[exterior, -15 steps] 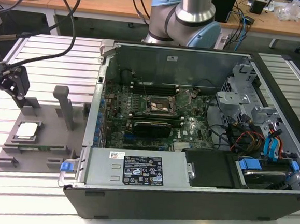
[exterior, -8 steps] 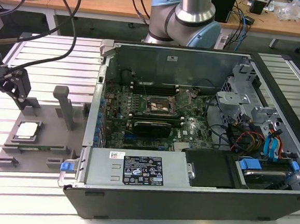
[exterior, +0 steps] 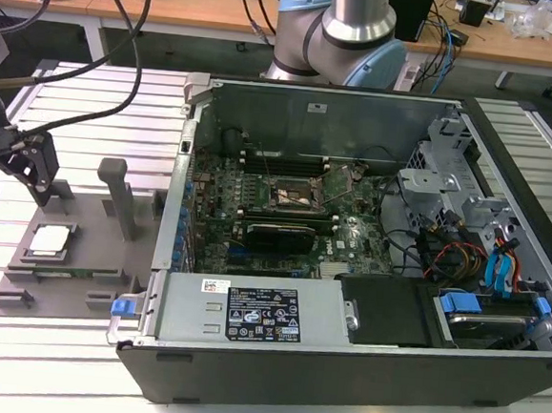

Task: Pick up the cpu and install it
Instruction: 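Pick up the cpu and move it towards the insertion slot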

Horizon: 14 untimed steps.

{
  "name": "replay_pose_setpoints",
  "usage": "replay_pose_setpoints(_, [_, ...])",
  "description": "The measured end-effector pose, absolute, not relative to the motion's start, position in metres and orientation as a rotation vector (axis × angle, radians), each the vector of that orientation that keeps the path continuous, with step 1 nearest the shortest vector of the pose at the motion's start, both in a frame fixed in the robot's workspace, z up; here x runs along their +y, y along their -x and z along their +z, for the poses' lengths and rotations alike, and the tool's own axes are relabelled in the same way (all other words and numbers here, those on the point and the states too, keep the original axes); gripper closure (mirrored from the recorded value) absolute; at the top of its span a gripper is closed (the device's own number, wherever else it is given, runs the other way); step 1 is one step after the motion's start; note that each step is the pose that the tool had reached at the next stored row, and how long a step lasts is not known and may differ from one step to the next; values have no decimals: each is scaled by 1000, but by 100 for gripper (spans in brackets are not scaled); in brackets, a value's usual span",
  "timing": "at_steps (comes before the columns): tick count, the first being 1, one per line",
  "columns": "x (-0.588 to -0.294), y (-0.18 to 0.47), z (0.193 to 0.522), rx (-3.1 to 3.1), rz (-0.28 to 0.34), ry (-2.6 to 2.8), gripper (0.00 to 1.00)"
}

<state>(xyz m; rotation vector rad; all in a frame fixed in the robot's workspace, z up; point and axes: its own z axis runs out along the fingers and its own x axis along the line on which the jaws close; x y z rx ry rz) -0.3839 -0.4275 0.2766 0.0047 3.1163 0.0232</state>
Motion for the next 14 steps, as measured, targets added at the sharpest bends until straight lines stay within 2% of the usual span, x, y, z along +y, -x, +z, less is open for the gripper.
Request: replay_pose_setpoints(14, [-428, 384, 263, 3116, 23, -5, 32])
